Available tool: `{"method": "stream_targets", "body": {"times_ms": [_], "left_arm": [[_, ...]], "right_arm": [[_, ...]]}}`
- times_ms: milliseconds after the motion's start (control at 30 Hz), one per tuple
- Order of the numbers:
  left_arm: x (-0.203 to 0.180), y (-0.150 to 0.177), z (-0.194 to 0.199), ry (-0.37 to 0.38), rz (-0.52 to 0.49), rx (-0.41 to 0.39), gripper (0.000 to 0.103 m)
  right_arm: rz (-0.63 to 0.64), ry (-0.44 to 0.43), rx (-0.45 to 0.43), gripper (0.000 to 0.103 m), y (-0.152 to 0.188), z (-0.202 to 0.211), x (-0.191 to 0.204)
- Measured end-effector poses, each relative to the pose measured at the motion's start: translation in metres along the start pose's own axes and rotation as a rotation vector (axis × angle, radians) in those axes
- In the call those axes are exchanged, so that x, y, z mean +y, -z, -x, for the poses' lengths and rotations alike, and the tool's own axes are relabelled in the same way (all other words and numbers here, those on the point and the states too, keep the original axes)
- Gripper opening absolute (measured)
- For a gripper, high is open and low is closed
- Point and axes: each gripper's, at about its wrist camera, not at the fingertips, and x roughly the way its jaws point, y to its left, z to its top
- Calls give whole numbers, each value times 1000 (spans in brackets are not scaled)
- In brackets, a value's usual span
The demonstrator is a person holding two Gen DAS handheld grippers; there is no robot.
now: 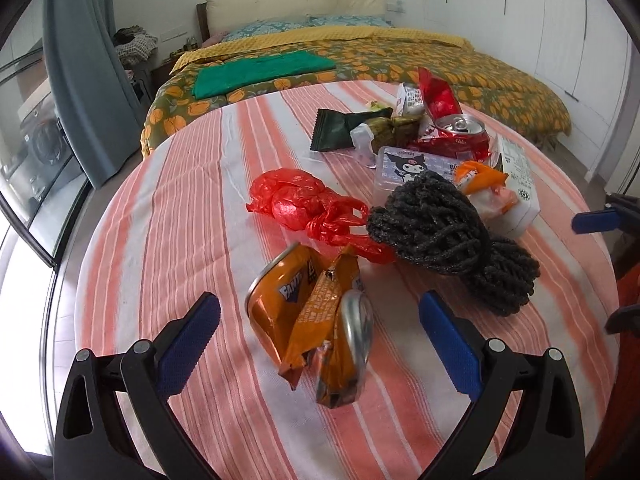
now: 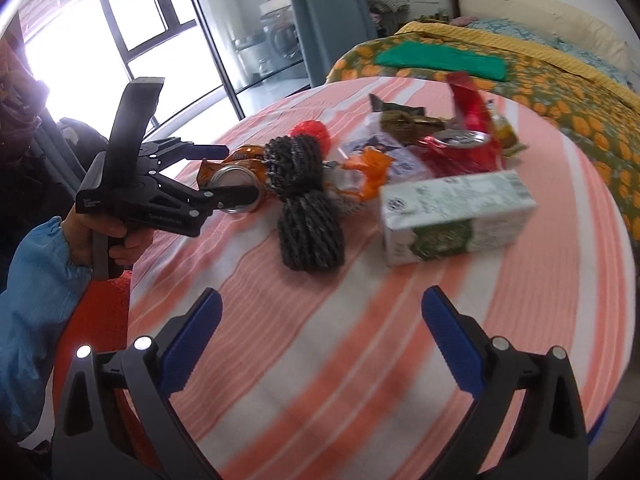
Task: Collect trash
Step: 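Grasp the orange chip bag with the left tool while the right tool grasps the black rope bundle, then carry both items to the blue wastebasket and open both tools to drop them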
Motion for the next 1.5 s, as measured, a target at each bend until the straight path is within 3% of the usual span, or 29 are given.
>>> {"method": "stream_targets", "body": {"times_ms": [67,233,300,367,833,900,1033,1267,1500], "left_arm": [[7,1,0,29,38,-13,98],[11,2,-2,69,59,-14,79],[11,2,-4,73,54,-7,69],[11,2,-5,75,57,-5,65],[-2,2,-1,-5,-3,-19,65],[-3,2,0,-12,-7,-20,65],[-4,2,1,-21,-8,-22,64],[-7,1,17,30,76,-20,62],[-57,16,41,97,152,-1,63]], "right_arm": [[33,-21,15,92,-8,-9,10],[74,-32,44,74,-21,-29,16],[82,-12,57,72,-26,-41,16],[89,3,65,72,-31,-50,15],[123,78,88,67,-40,-72,22],[119,88,90,61,-41,-73,21],[104,111,95,40,-42,-77,18],[38,36,89,36,-38,-54,13],[-31,-19,130,36,-9,1,-15]]}}
